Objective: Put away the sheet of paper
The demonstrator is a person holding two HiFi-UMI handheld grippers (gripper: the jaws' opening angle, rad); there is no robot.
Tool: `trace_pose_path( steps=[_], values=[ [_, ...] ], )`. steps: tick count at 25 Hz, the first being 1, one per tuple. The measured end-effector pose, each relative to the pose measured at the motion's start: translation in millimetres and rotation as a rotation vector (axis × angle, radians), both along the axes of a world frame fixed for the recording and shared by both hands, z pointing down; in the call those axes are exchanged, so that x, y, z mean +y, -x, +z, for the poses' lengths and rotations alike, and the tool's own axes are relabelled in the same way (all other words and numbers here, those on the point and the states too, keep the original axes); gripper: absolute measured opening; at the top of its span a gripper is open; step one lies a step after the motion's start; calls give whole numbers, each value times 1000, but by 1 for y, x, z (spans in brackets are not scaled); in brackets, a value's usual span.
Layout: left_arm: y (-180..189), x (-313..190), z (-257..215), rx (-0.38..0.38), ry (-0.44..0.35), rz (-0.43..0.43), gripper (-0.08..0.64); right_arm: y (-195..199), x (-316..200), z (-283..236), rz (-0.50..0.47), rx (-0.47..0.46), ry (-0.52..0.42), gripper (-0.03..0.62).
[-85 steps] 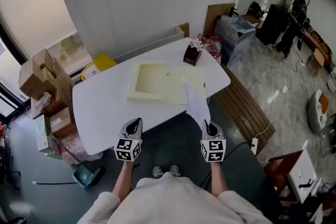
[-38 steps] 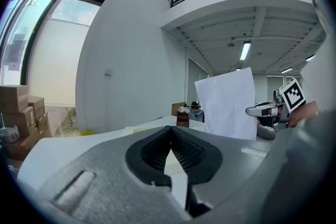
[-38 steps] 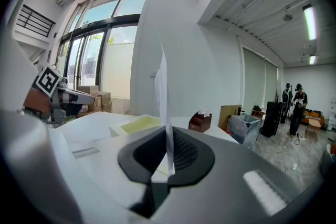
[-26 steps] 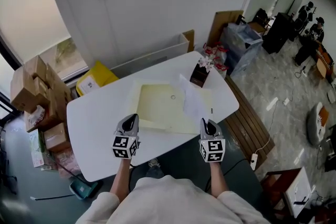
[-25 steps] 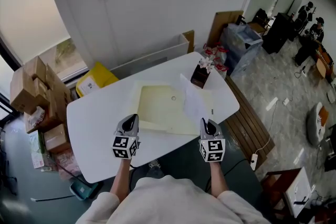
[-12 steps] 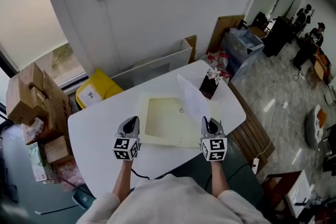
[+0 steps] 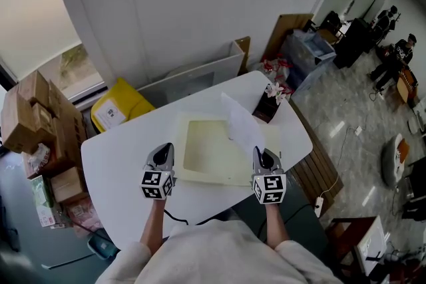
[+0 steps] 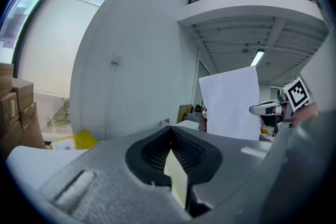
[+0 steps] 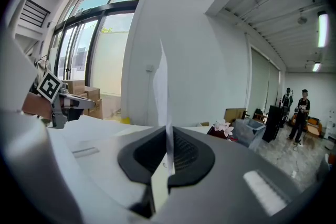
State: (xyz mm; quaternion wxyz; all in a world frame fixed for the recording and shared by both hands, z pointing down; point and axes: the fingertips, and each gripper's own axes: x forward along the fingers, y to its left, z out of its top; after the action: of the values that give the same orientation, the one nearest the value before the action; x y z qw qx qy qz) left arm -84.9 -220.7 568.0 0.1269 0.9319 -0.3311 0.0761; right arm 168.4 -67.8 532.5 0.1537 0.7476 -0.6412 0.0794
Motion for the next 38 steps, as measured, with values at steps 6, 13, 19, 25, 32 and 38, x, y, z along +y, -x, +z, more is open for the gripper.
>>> trace_pose_path(
  steps=[6, 13, 19, 25, 32, 38],
  values=[
    [-5, 5, 4, -36, 3, -43, 2, -10, -2, 3, -43, -28, -13, 2],
    [-22, 18, 4, -74, 3, -92, 2, -17, -4, 2, -143, -42, -18, 2],
    [-26, 34, 15, -98, 23, -108, 2, -16, -1, 7, -186, -73, -11, 2],
    [-23, 37, 18, -101, 25, -120, 2, -14, -2, 7, -211, -157, -32, 2],
    [-21, 42, 23, -107, 38, -113, 2, -2, -3, 12, -233, -193, -19, 2],
    [-18, 44, 28, -108, 46, -108, 2, 16, 1, 15, -277, -166, -3, 2]
  ],
)
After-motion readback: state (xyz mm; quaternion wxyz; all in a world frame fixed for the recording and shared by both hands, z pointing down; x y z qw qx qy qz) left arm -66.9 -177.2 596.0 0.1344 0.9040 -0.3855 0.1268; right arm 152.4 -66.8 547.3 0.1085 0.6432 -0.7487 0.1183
